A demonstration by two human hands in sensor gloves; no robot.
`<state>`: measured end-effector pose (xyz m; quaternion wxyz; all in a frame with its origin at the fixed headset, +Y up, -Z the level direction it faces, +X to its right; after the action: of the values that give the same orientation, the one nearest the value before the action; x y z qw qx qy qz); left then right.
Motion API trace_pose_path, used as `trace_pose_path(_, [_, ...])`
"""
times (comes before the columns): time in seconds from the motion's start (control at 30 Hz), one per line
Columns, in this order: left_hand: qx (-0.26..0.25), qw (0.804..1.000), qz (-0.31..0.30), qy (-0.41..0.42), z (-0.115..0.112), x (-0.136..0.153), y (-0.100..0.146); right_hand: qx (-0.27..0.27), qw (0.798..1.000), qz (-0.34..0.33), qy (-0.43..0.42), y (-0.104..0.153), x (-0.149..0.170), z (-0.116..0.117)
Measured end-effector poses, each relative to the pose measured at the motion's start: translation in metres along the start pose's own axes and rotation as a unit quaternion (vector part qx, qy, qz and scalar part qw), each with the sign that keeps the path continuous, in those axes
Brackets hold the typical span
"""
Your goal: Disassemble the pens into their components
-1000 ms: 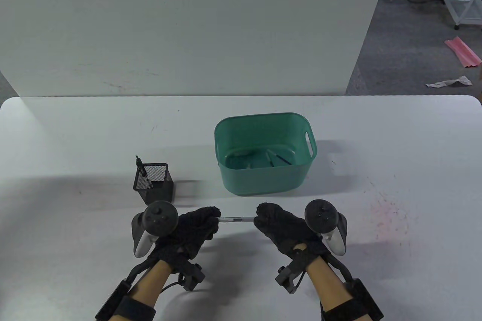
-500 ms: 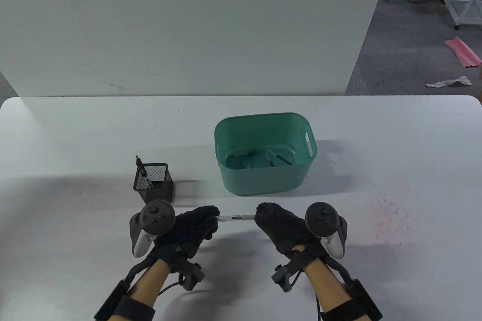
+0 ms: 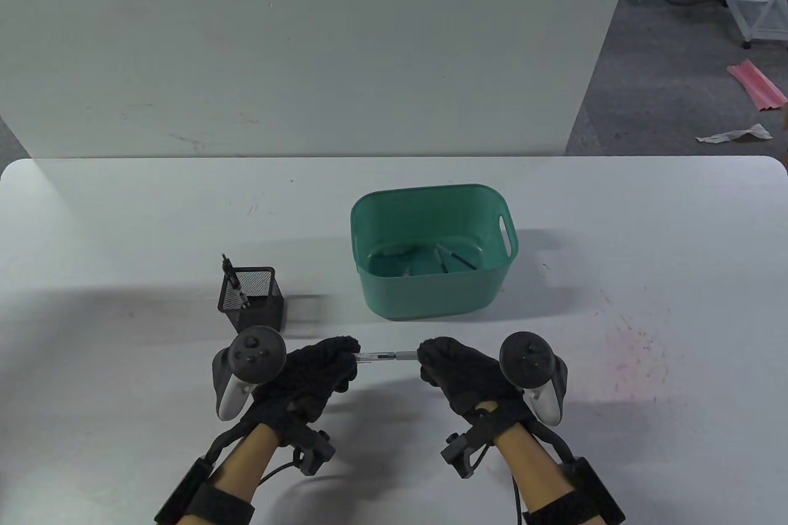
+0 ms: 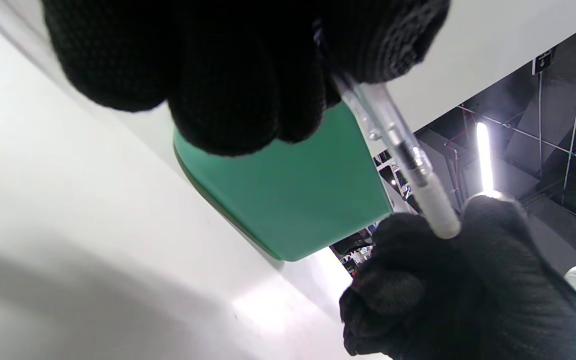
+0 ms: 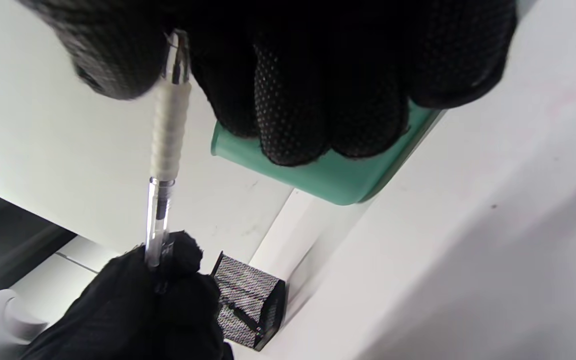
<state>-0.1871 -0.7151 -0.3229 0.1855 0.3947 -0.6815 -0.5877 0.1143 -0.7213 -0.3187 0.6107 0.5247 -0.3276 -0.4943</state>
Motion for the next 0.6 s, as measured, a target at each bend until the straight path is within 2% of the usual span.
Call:
trace_pose_path(0.1, [-0.003, 1.0, -0.002, -0.008, 0.0021, 0.0009, -0.0004, -0.013, 0.999, -0.023, 0.017, -0.0003, -0.0052, -0.0012])
trace_pose_path(0.2, [-0.002, 1.0, -0.001, 0.013, 0.0033, 0.0024, -0.0006, -0.027, 0.999, -0.017, 0.019, 0.0012, -0.0067, -0.0023])
trace_pose_path(0.37, [0.012, 1.0, -0.011, 0.016, 0.002, 0.0016, -0.0014, -0.003, 1.0, -0.001, -0.003, 0.0014, -0.0036, -0.0033])
trace_pose_path(0.47, [0.011, 1.0, -0.009, 0.005, 0.0016, 0.0023, -0.002, -0.029, 0.999, -0.017, 0.021, -0.0003, -0.0072, -0.0038])
trace_pose_path(0.6, [0.028, 0.999, -0.003, 0.035, 0.0007, 0.0074, -0.0049, -0.015, 0.999, -0.034, 0.005, 0.0006, -0.0103, -0.0049])
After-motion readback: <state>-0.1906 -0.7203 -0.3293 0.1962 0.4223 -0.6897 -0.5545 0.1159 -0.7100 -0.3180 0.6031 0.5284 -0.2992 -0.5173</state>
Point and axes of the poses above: the tracker on the back of each hand, its own x axis roughly to the little-finger side, its own y axis roughly from the fingertips to the wrist, z = x × y, the point moved 1 cm from there along -y, roughly from the wrist to the fingertips, and after that the axes turned 7 degrees about -y, right-handed, at the moved point
